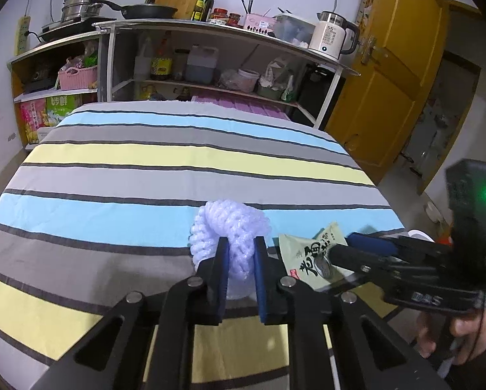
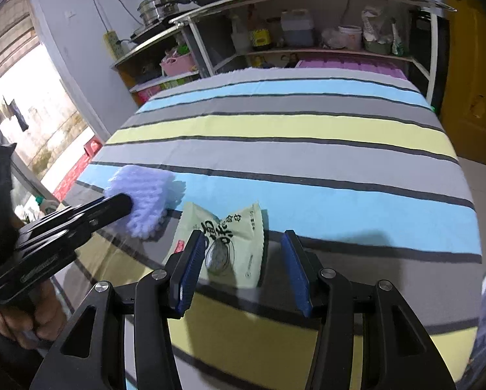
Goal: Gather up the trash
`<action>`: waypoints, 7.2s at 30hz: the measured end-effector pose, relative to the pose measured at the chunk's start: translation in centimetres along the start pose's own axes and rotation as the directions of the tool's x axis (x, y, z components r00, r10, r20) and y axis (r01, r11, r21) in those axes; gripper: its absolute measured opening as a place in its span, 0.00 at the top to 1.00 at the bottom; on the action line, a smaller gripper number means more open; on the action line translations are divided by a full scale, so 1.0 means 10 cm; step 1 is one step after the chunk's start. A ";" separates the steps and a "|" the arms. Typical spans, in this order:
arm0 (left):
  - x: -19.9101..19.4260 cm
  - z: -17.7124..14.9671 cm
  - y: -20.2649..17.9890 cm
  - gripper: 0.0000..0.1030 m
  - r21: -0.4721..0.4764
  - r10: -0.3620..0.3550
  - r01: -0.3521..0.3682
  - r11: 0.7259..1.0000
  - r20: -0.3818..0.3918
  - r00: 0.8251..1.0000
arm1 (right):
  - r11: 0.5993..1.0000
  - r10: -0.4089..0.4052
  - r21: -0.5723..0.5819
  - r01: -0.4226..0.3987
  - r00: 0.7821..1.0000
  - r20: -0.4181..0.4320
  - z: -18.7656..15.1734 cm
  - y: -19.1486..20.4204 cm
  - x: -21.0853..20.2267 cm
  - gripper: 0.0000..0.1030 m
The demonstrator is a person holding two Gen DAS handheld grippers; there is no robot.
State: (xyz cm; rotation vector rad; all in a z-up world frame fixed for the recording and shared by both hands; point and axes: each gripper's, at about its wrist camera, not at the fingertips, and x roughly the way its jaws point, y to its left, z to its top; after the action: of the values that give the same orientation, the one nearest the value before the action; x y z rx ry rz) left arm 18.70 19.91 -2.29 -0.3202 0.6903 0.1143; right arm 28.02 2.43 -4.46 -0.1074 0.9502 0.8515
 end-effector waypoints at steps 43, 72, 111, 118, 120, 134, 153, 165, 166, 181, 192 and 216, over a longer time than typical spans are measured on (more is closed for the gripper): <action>-0.42 -0.11 -1.06 0.86 0.129 -0.153 0.149 0.980 0.021 0.988 | 0.979 -0.160 0.165 0.123 0.960 0.230 -0.66 -0.44 -1.47 0.99; 0.04 -0.30 -2.71 0.86 0.314 -0.353 0.377 0.872 -0.131 0.926 | 0.870 -0.385 0.420 0.260 0.889 0.248 -1.43 -1.61 -2.40 0.99; 0.14 -0.49 -2.91 0.59 0.329 -0.375 0.416 0.848 -0.184 0.909 | 0.830 -0.437 0.470 0.301 0.874 0.212 -1.71 -1.63 -2.54 0.76; -0.24 -0.50 -2.69 0.59 0.325 -0.379 0.398 0.858 -0.123 0.917 | 0.854 -0.441 0.415 0.314 0.861 0.254 -1.73 -1.22 -2.64 0.72; -0.33 -0.52 -2.65 0.59 0.332 -0.376 0.390 0.859 -0.108 0.920 | 0.857 -0.445 0.403 0.320 0.855 0.267 -1.75 -1.11 -2.66 0.68; -0.86 -0.88 -2.38 0.57 0.364 -0.358 0.346 0.865 -0.038 0.933 | 0.861 -0.483 0.344 0.374 0.813 0.326 -2.08 -0.56 -2.80 0.65; -1.10 -1.20 -2.10 0.55 0.348 -0.309 0.286 0.893 0.012 0.951 | 0.851 -0.507 0.331 0.408 0.803 0.312 -2.43 -0.29 -2.80 0.64; -1.10 -1.23 -2.10 0.55 0.343 -0.307 0.283 0.896 0.016 0.952 | 0.848 -0.512 0.331 0.413 0.801 0.310 -2.43 -0.27 -2.80 0.63; -1.09 -1.23 -2.10 0.55 0.344 -0.306 0.282 0.896 0.016 0.952 | 0.848 -0.512 0.331 0.414 0.801 0.310 -2.43 -0.28 -2.80 0.63; -1.07 -1.25 -2.12 0.55 0.343 -0.309 0.287 0.894 0.010 0.951 | 0.847 -0.513 0.332 0.414 0.801 0.310 -2.44 -0.27 -2.79 0.63; -1.08 -1.29 -2.11 0.55 0.345 -0.303 0.281 0.896 0.012 0.953 | 0.848 -0.512 0.333 0.413 0.802 0.309 -2.44 -0.28 -2.79 0.63; -1.15 -1.29 -2.13 0.55 0.360 -0.294 0.263 0.895 0.033 0.955 | 0.849 -0.508 0.333 0.409 0.806 0.305 -2.48 -0.28 -2.78 0.63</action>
State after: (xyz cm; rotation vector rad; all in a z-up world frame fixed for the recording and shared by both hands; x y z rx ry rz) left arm 6.52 -4.45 1.12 -0.0649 0.5588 -0.2682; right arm 5.14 -26.69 0.71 0.0487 0.6108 0.2700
